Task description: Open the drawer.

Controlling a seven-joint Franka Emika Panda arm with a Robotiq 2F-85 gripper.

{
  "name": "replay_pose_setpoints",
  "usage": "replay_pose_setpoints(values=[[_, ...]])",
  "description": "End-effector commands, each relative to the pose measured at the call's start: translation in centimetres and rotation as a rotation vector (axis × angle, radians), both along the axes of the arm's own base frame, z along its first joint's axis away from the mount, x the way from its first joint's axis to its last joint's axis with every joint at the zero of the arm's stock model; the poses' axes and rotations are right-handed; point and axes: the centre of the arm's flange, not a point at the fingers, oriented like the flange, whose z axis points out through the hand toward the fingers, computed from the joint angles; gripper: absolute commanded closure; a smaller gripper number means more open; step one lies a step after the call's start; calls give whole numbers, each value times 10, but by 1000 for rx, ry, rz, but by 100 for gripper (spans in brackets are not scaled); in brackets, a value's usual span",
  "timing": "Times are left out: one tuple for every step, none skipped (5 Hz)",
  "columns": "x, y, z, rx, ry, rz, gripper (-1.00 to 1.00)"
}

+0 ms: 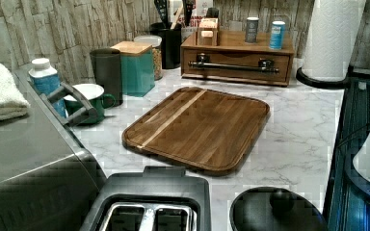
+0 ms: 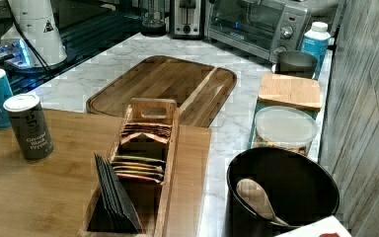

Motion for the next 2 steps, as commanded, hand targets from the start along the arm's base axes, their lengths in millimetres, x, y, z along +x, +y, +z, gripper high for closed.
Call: replay_pose_setpoints(values=[[0, 3, -1, 3, 1, 5, -100], [-9, 5, -10, -6, -8, 119, -100]])
